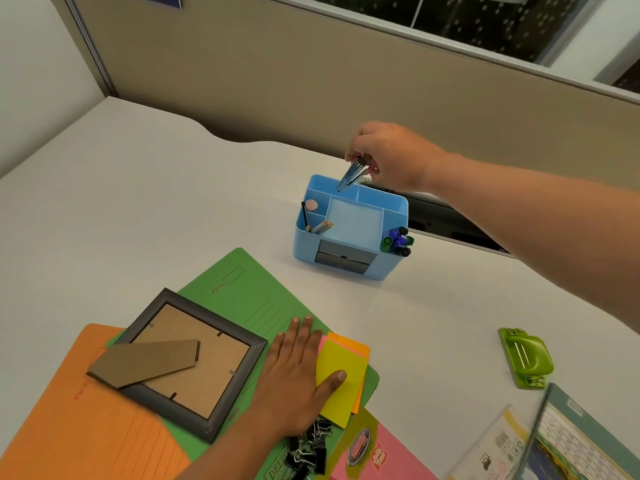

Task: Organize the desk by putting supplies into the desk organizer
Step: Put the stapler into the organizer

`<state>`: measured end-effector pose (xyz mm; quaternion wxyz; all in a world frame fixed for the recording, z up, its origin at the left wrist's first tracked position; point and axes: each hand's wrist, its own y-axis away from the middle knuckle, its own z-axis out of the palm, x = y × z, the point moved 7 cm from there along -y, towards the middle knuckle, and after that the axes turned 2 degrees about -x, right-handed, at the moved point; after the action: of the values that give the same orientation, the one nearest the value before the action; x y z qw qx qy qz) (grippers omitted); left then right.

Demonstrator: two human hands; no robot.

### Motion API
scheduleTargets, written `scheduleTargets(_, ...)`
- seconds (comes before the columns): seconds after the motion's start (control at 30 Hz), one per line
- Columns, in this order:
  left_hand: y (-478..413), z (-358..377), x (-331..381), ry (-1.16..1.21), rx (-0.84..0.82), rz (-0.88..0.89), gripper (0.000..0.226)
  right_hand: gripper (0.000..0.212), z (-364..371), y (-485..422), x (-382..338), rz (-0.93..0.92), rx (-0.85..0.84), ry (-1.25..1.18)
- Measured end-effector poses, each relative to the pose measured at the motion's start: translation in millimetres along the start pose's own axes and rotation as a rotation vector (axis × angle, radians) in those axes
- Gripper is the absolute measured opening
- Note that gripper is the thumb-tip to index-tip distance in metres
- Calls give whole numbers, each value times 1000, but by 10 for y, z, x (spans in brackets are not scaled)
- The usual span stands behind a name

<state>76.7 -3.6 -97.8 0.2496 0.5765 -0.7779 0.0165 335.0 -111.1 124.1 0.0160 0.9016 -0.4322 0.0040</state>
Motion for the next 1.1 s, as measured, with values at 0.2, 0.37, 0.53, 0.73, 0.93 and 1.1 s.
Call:
scheduleTargets(0.2,-10,62,-47,-41,0,0,77,45,297,-208,25,-37,-116,100)
scheduleTargets(0.37,-4,11,-23,5,66,8,78,50,565,-300,-19,-74,-212,128)
scheduleTargets(0.53,4,48,-44,-21,39,-5,78,49,746,-344,-42,-112,-251,128)
scheduleTargets(0.73,-5,58,-35,-33,58,5,79,50,793,-341,-50,-113,-261,135)
scheduleTargets(0.93,12,-20,-1,68,59,21,84,52,750,-327,-51,-117,-258,198)
scheduleTargets(1.1,13,16,-19,41,54,5,82,59,636,-267,30,-40,-189,186)
